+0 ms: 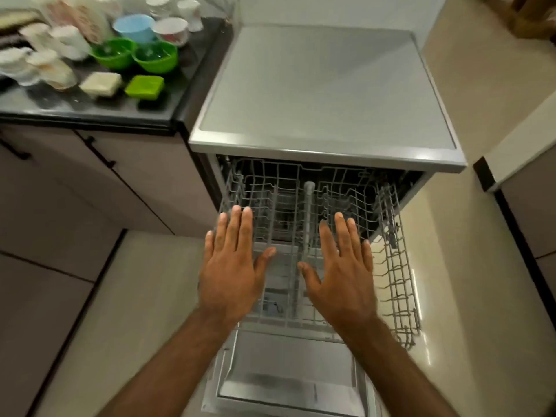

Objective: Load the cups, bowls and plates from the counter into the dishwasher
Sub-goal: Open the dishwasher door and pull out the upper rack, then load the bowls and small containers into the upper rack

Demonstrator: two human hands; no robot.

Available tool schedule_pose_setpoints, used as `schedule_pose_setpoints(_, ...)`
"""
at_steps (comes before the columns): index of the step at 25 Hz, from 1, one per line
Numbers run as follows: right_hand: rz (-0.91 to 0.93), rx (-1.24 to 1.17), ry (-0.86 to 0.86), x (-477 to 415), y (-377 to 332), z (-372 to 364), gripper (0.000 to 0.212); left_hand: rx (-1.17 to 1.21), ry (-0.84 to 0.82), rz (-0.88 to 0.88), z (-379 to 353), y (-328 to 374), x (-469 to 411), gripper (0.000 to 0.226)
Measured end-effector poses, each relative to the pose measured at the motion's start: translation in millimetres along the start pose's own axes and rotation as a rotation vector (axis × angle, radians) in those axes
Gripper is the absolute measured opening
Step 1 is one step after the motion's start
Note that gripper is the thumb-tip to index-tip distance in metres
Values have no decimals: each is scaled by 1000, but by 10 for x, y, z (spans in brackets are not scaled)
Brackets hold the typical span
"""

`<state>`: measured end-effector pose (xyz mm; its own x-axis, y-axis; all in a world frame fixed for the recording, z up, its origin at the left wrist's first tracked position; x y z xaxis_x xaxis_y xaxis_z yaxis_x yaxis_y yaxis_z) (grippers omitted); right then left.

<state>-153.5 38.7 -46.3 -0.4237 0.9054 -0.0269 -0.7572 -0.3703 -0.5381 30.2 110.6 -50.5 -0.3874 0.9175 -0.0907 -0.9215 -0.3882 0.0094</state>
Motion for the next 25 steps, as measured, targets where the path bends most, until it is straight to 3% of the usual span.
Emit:
schedule_pose_setpoints(11,249,-163,-62,84,-2060,1095,85,-10,150,164,2165,-835,208,82)
schedule_pose_setpoints(18,307,-152,-10,101,-2981,1299,86,-2,246,200,2732,-1769,269,81)
schedule_pose_setpoints(25,247,-97,101,195,-3995,898,84,13,275,100,3037,-2930,230,82)
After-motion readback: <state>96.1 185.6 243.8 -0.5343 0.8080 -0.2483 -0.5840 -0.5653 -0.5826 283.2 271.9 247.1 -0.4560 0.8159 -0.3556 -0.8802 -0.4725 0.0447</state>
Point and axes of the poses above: each hand's wrist, its own x-axis away from the middle knuckle, its own z-axis out of the back of the hand, y = z × x, the point moved 8 cm from there along -x, towards the middle knuckle, and after that the axes turned 14 degrees about -x, right-handed, at the moved point
